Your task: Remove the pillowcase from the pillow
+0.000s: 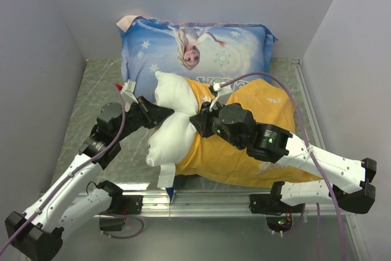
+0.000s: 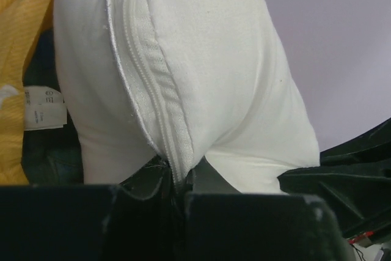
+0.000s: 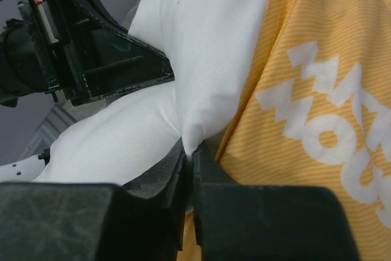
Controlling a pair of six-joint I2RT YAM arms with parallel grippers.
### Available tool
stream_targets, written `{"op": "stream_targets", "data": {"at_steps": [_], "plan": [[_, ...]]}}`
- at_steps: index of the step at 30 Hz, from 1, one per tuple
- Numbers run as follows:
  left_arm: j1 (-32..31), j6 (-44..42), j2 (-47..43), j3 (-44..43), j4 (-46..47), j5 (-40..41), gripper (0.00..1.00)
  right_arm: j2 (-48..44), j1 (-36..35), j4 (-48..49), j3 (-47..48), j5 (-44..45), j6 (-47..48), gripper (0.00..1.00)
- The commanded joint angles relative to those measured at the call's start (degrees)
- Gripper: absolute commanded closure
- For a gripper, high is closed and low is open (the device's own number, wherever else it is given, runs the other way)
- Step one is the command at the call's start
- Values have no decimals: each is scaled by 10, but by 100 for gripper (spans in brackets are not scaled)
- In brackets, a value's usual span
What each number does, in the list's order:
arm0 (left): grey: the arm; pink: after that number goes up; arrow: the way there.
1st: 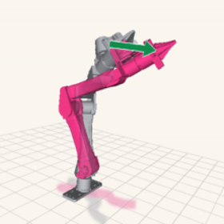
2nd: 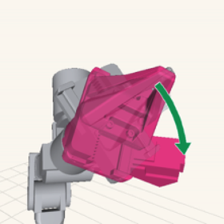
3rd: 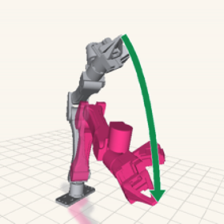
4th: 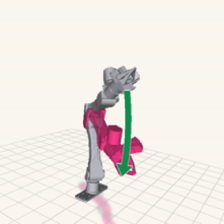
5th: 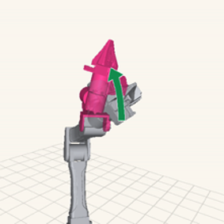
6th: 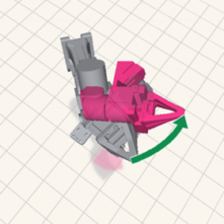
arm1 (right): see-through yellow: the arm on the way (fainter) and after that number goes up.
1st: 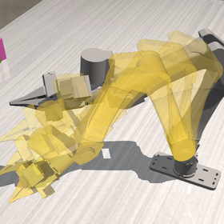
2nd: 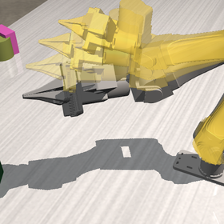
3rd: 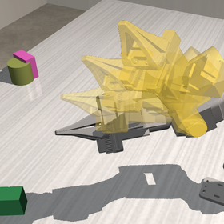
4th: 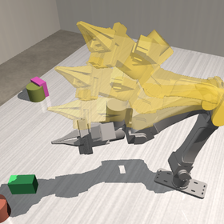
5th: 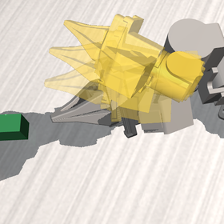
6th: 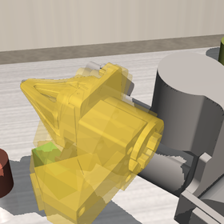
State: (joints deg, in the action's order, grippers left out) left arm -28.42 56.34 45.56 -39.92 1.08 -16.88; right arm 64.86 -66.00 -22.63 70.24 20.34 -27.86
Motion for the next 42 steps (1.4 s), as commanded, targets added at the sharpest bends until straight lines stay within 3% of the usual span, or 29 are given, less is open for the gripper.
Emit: {"op": "stream_targets", "data": {"at_steps": [1,2,5,9,16,19,24,26,32,36,42], "plan": [[-8,-50,1,-131,-39,13,99,-6,-8,92,24,-35,-25,84],[-8,-88,9,-159,-72,25,99,-12,-8,80,24,-27,-26,65],[-8,-132,20,-238,-163,97,99,-47,-7,60,15,14,-26,38],[-8,-153,23,-283,-209,166,100,-115,3,32,-13,51,-40,24],[-4,-172,20,-318,-243,251,100,-235,53,-2,-122,88,-96,17],[-1,-184,17,-344,-261,281,99,-274,116,-26,-168,76,-127,15],[5,-211,33,-409,-308,323,99,-287,257,-14,-254,-29,-146,14],[6,-217,43,-419,-314,323,99,-283,284,-1,-274,-53,-149,14],[42,-234,50,-425,-332,303,99,-279,379,43,-341,-147,-147,13],[119,-236,32,-413,-328,231,99,-286,444,89,-405,-220,-158,13],[133,-237,34,-408,-313,153,100,-296,482,114,-426,-231,-164,13]]}}
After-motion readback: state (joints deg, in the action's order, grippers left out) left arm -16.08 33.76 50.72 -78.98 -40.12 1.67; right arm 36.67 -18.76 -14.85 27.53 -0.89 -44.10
